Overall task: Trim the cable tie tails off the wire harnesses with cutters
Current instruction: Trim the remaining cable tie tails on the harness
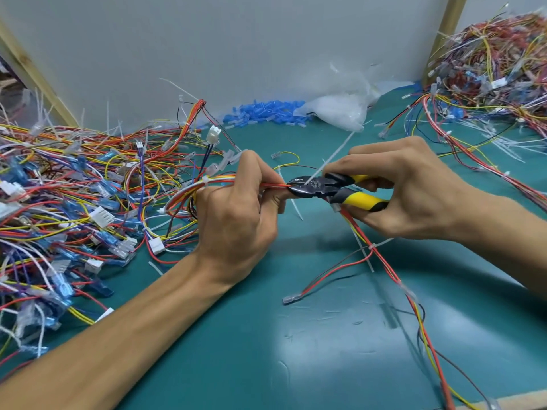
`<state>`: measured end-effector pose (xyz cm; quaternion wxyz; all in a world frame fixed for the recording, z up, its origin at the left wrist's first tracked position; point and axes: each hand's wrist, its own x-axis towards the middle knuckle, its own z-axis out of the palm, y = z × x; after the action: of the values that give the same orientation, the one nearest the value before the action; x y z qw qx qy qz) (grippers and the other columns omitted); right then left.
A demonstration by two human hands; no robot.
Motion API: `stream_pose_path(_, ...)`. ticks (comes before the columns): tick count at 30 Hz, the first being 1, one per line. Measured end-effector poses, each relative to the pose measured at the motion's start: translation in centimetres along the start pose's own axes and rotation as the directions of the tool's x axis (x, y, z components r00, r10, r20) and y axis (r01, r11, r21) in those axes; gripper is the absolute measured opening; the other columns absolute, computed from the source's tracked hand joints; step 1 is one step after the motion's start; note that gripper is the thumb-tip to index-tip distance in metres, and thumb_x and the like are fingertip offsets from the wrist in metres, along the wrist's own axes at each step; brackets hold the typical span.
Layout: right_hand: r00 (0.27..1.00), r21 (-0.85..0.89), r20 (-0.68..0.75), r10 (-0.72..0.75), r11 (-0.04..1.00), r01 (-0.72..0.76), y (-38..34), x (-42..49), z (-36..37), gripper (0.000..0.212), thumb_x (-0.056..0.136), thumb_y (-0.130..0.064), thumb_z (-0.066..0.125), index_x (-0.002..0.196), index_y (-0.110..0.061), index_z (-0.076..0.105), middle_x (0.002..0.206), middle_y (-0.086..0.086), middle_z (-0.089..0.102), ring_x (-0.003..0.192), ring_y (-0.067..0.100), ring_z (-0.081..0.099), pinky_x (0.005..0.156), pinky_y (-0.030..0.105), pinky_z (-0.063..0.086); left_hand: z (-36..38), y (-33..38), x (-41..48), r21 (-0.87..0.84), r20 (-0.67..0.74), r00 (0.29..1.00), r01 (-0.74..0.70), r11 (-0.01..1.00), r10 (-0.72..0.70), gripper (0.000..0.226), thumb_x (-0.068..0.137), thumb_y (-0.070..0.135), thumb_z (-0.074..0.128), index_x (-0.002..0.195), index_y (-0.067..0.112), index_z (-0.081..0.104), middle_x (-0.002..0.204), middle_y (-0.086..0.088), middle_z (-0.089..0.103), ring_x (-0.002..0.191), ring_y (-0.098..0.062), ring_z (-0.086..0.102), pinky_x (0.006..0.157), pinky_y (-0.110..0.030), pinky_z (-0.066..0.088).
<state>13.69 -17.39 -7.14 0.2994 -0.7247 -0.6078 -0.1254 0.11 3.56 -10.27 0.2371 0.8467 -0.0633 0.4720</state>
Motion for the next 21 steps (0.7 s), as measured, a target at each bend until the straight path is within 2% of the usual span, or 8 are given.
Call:
stream_pose_path(5,1.0,0.029,0.013,0.019,0.999,-0.02,-0.01,-0.02,0.34,0.017,0.091,-0.02,0.075,0.107,-0.015,0.077,0.085,-0.002,0.066,0.07,0.021,0.054,0.061,0.033,0.048,0.06,0.09,0.07,-0.05,-0.012,1.0,0.021,0.999,-0.021,0.03,0.09,-0.001,0.057,0.099,0.027,0.049,0.074,0.012,0.069,0.059,-0.02,0.071,0.051,-0.04,0.054)
stream_pose_path(9,1.0,0.03,0.012,0.018,0.999,-0.019,-0.05,0.13,0.29,0.019,0.092,-0.023,0.074,0.109,-0.016,0.077,0.085,-0.005,0.064,0.071,0.017,0.054,0.063,0.028,0.047,0.07,-0.11,0.05,-0.048,-0.019,0.999,0.036,0.998,-0.037,0.029,0.091,-0.001,0.06,0.096,0.026,0.05,0.077,0.013,0.072,0.059,-0.015,0.07,0.051,-0.037,0.052)
stream_pose_path(14,1.0,0.036,-0.003,0.023,0.999,-0.023,0.05,0.11,0.03,0.017,0.095,-0.028,0.07,0.106,-0.019,0.079,0.081,-0.002,0.065,0.067,0.021,0.052,0.058,0.037,0.047,0.32,0.12,-0.02,-0.058,-0.026,0.998,0.058,0.997,-0.059,0.026,0.093,0.001,0.06,0.096,0.025,0.051,0.077,0.022,0.068,0.066,-0.016,0.075,0.054,-0.04,0.055)
stream_pose_path(17,0.998,0.13,-0.029,0.053,0.99,-0.049,-0.15,-0.04,0.21,0.018,0.092,-0.024,0.065,0.1,-0.017,0.08,0.077,0.007,0.069,0.063,0.03,0.054,0.053,0.04,0.05,0.38,0.27,0.05,-0.084,-0.033,0.997,0.06,0.995,-0.063,0.018,0.096,0.008,0.063,0.095,0.022,0.051,0.078,0.018,0.072,0.061,-0.016,0.073,0.051,-0.038,0.053)
stream_pose_path(19,0.997,0.166,-0.026,0.074,0.984,-0.069,-0.36,-0.07,0.46,0.018,0.09,-0.023,0.064,0.096,-0.017,0.08,0.073,0.007,0.067,0.059,0.028,0.051,0.049,0.031,0.047,0.15,0.31,0.17,-0.119,-0.014,0.998,0.065,0.991,-0.067,0.015,0.099,0.018,0.065,0.095,0.02,0.051,0.076,0.014,0.073,0.053,-0.019,0.068,0.046,-0.037,0.048)
stream_pose_path(21,0.995,0.191,-0.012,0.096,0.977,-0.092,-0.56,-0.06,0.64,0.016,0.088,-0.022,0.065,0.093,-0.018,0.08,0.068,0.004,0.062,0.056,0.022,0.043,0.049,0.02,0.037,-0.21,0.38,0.27,-0.177,0.029,0.997,0.077,0.981,-0.073,0.015,0.101,0.025,0.062,0.095,0.019,0.05,0.075,0.009,0.072,0.047,-0.018,0.061,0.045,-0.035,0.045)
